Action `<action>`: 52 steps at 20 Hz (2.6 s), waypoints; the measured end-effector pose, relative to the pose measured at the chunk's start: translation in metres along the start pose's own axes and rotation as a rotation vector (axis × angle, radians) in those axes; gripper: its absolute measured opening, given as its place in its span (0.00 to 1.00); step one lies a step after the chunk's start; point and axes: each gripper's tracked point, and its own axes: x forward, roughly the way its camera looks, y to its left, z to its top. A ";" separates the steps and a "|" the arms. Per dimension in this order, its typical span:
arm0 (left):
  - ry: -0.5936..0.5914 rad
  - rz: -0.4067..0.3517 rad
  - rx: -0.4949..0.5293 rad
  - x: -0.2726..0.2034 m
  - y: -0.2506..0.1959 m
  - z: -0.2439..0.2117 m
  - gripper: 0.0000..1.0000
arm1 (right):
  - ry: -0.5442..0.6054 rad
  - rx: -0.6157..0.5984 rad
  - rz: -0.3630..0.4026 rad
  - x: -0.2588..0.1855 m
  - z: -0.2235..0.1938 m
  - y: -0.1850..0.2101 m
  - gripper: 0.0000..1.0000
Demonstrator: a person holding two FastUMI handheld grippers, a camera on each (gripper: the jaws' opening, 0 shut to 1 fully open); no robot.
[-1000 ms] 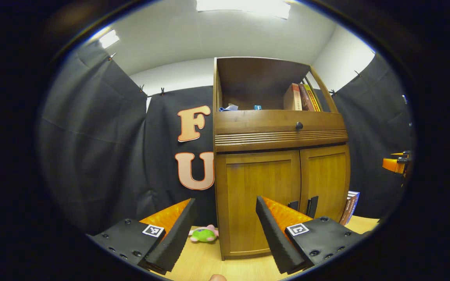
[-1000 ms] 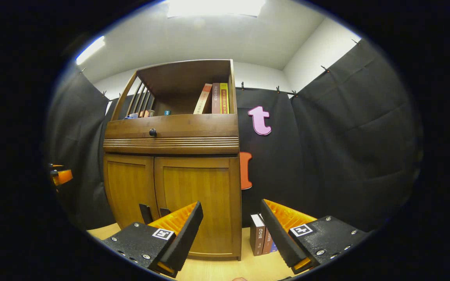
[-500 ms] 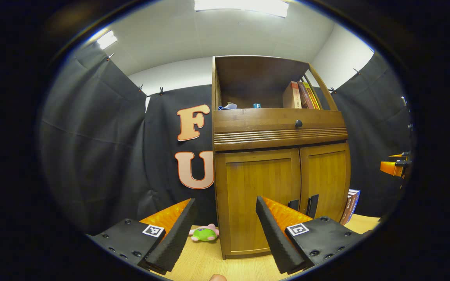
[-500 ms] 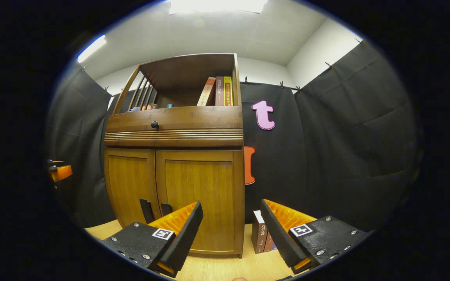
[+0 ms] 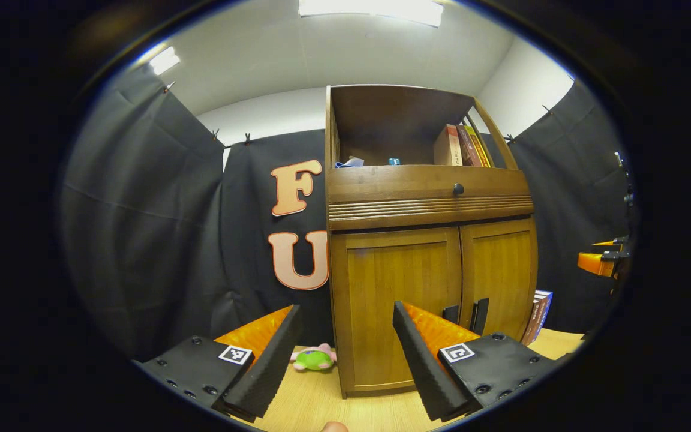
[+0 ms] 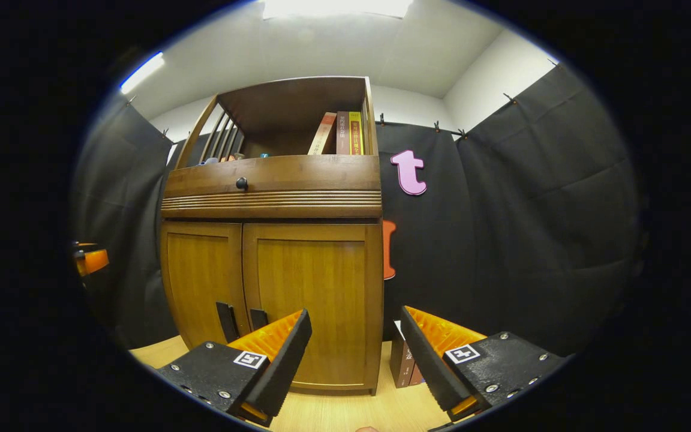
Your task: Open the right door of the double-door shoe cabinet with the right hand, and open the left door with the left hand.
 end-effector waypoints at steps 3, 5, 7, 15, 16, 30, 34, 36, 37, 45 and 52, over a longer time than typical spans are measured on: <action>0.005 0.003 -0.001 0.000 0.002 -0.001 0.98 | 0.025 0.011 0.026 0.010 -0.016 0.018 0.93; 0.010 0.006 0.000 0.000 0.002 -0.002 0.99 | 0.025 0.013 0.055 0.017 -0.022 0.035 0.93; 0.016 0.010 -0.002 -0.001 0.004 -0.004 0.99 | 0.035 -0.006 0.078 0.024 -0.030 0.052 0.93; 0.027 0.019 -0.007 -0.007 0.011 -0.009 0.99 | 0.098 0.001 0.176 0.059 -0.076 0.121 0.93; 0.027 0.019 -0.008 -0.009 0.011 -0.012 0.99 | 0.103 0.004 0.180 0.064 -0.080 0.128 0.93; 0.043 0.051 0.000 -0.011 0.026 -0.019 0.98 | 0.211 0.013 0.183 0.126 -0.156 0.176 0.93; 0.053 0.050 0.006 -0.009 0.029 -0.023 0.98 | 0.221 0.027 0.192 0.138 -0.167 0.183 0.82; 0.057 0.055 0.008 -0.008 0.030 -0.025 0.98 | 0.227 0.035 0.196 0.142 -0.169 0.185 0.74; 0.059 0.054 0.007 -0.007 0.029 -0.026 0.98 | 0.230 0.038 0.194 0.144 -0.171 0.185 0.57; 0.060 0.045 -0.003 -0.010 0.028 -0.024 0.99 | 0.248 0.037 0.183 0.146 -0.176 0.181 0.37; 0.063 0.050 -0.008 -0.015 0.025 -0.025 0.98 | 0.240 0.041 0.200 0.133 -0.174 0.178 0.34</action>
